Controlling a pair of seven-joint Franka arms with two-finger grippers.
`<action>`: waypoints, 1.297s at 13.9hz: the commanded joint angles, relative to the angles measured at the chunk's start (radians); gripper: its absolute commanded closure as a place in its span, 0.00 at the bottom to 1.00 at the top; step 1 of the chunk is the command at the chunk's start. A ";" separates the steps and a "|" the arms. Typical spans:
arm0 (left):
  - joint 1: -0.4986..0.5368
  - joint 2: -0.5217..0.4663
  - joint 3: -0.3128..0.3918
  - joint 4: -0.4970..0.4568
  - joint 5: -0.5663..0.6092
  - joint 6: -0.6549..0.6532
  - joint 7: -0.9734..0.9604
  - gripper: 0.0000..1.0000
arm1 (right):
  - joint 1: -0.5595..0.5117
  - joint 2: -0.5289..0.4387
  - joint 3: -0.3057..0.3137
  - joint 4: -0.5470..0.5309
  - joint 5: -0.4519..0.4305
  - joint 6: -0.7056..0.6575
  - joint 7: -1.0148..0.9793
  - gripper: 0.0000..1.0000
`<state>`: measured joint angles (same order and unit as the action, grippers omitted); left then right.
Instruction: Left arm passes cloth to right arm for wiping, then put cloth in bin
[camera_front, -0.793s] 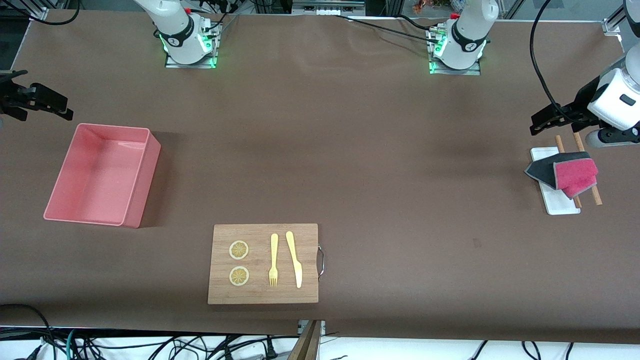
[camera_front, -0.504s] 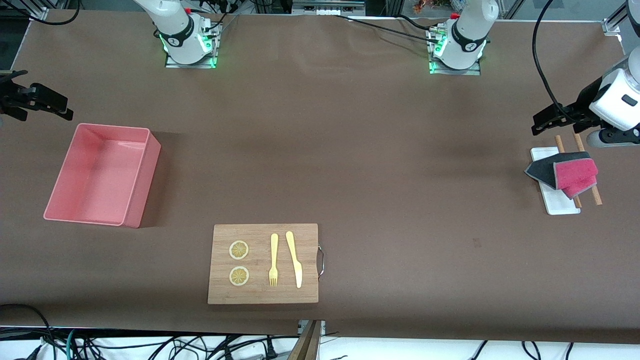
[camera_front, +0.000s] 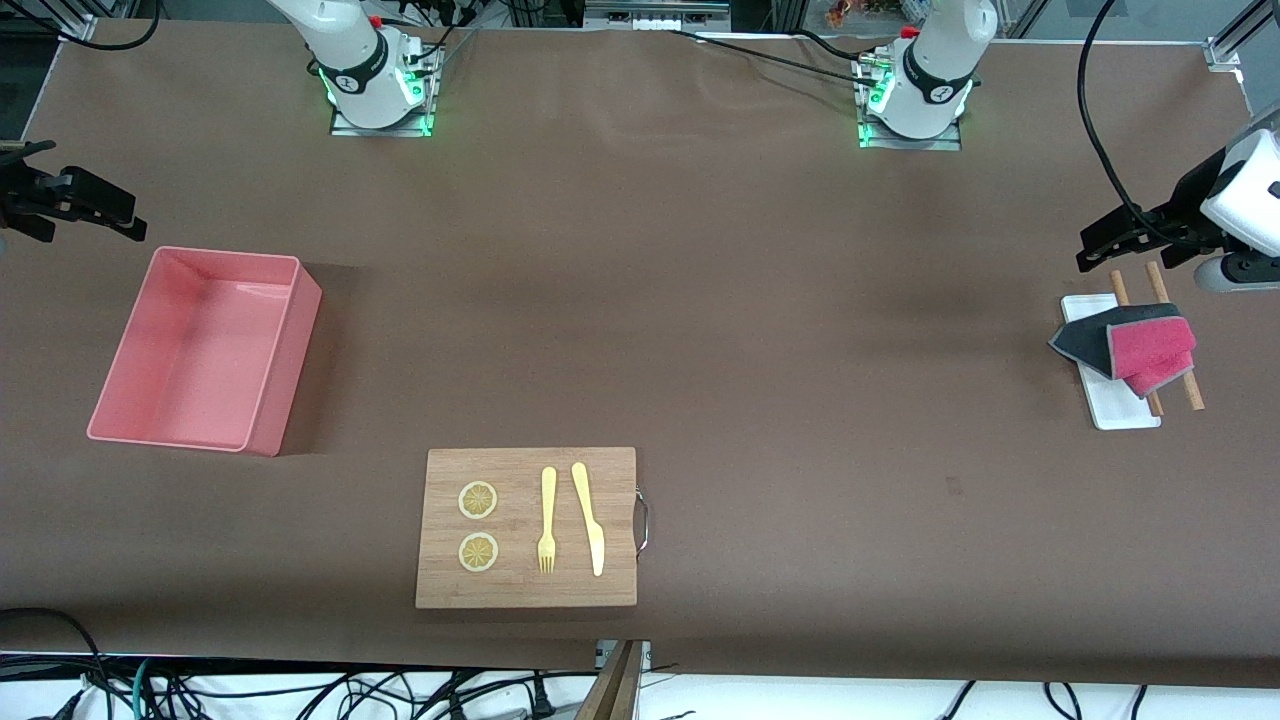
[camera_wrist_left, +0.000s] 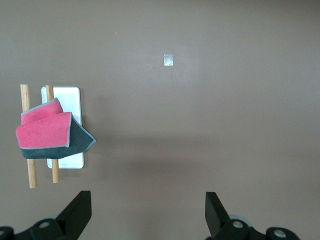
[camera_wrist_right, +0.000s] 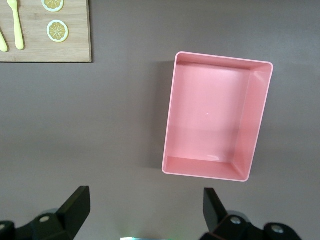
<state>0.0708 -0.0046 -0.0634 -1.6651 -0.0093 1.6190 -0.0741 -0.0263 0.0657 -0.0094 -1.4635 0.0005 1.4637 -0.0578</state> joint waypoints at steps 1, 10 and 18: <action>0.004 0.021 0.000 0.034 -0.018 -0.016 0.025 0.00 | -0.007 0.006 0.003 0.018 0.001 -0.005 -0.010 0.00; 0.003 0.032 0.000 0.053 -0.017 -0.016 0.025 0.00 | -0.009 0.006 0.003 0.018 0.001 -0.005 -0.011 0.00; 0.003 0.038 0.000 0.054 -0.018 -0.016 0.025 0.00 | -0.010 0.006 0.003 0.018 0.001 -0.005 -0.011 0.00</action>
<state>0.0708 0.0147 -0.0635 -1.6483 -0.0093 1.6191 -0.0715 -0.0264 0.0657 -0.0095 -1.4635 0.0005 1.4637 -0.0578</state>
